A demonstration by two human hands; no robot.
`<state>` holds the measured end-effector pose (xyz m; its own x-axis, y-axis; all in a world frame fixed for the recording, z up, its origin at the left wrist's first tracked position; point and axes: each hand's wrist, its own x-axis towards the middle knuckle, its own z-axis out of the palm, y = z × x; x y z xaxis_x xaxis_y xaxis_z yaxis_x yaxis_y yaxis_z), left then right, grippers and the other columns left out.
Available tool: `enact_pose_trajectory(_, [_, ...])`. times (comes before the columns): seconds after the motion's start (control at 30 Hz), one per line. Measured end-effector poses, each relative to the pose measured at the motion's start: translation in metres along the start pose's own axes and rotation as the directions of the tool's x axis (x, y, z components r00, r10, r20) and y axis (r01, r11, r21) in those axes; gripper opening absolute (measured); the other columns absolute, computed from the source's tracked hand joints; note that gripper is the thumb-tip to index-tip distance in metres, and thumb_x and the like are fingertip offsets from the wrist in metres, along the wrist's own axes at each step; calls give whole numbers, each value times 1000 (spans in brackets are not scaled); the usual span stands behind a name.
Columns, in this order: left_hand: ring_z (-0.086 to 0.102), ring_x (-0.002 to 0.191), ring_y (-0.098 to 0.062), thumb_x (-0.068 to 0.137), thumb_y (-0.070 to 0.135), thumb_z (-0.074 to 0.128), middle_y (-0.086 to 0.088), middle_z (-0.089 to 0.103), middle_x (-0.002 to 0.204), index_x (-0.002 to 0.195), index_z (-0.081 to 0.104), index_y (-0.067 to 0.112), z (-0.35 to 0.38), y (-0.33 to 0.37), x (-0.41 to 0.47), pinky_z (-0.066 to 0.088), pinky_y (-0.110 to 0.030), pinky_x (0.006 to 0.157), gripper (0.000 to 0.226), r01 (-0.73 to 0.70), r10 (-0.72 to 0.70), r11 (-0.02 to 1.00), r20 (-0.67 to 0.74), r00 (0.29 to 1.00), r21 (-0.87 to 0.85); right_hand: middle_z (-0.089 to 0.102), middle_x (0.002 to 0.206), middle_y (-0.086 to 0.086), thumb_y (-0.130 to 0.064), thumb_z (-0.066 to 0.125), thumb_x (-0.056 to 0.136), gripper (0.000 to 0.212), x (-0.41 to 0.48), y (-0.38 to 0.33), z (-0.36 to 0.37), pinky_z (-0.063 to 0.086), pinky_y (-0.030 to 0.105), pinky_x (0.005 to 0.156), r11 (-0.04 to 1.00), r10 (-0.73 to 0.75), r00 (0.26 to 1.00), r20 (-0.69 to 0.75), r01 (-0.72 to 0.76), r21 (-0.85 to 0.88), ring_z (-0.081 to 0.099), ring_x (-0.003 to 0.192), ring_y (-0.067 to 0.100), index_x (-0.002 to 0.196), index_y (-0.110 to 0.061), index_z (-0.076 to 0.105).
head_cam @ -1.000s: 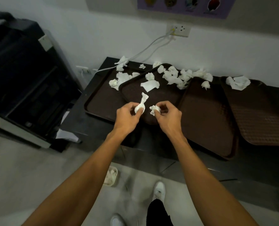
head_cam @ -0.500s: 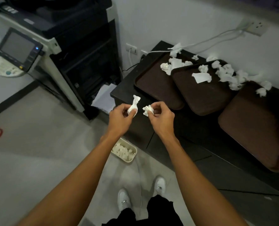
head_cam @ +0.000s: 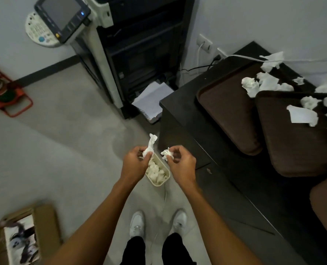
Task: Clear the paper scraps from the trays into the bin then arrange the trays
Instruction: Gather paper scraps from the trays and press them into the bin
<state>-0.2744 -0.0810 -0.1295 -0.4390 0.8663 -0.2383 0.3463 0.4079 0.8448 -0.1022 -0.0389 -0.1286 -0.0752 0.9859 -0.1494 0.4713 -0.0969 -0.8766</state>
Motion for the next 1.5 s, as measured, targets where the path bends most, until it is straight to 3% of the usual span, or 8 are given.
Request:
enact_pose_trajectory(0.33, [66,84,-6,92,37,72,7,75,97,107,74,18,54,-143,62,56,-30,77,24,180,-178,981,-23,984,75,66,112,3,-7,75,90,19,49,130,94,54,7,69,992,73,991,116,-61,-108,71,95,15,108,-12,70])
enact_pose_trajectory(0.5, [61,80,-6,93,36,71,7,73,99,107,74,20,84,-208,100,41,-17,66,22,191,-194,968,3,981,162,68,111,-1,-9,76,91,19,79,191,150,52,4,70,985,107,984,141,-86,-153,69,96,14,108,-15,70])
enact_pose_trajectory(0.77, [59,80,0,93,33,71,8,73,99,109,74,19,127,-297,150,40,-12,65,22,206,-209,966,5,978,154,71,112,-1,-23,71,97,17,119,288,231,37,-3,69,939,172,972,161,-112,-326,57,92,6,113,-17,70])
enact_pose_trajectory(0.87, [61,83,-6,93,32,72,7,73,101,110,74,18,135,-322,157,41,-17,68,22,217,-219,963,-4,976,162,72,116,2,-19,72,95,18,126,319,259,55,18,88,945,190,962,195,-125,-301,66,107,19,113,-18,70])
enact_pose_trajectory(0.97, [63,88,-13,92,32,72,4,72,104,110,74,18,141,-343,159,45,-24,74,22,244,-247,954,-4,969,177,69,130,4,-29,70,97,36,124,345,274,53,42,104,913,221,923,315,-82,-400,64,119,23,131,-18,67])
enact_pose_trajectory(1.1, [64,89,-19,92,32,73,-4,66,107,108,75,18,149,-364,159,50,-30,78,21,241,-248,943,-1,969,230,64,134,5,-30,65,98,37,119,369,262,52,39,101,820,214,949,230,-47,-570,56,124,24,133,-20,64])
enact_pose_trajectory(1.27, [65,87,-19,91,33,73,-2,66,104,109,73,18,169,-373,160,51,-30,76,23,220,-239,941,44,970,257,42,158,9,-31,64,93,68,112,399,237,42,47,114,676,282,912,297,31,-736,40,142,29,154,-14,41])
enact_pose_trajectory(1.5, [65,107,-27,92,34,72,-8,66,126,125,68,15,215,-368,179,51,-33,89,38,150,-220,933,190,957,328,27,168,5,-26,61,95,77,112,413,225,31,41,120,710,353,852,387,26,-704,31,151,27,162,-15,25])
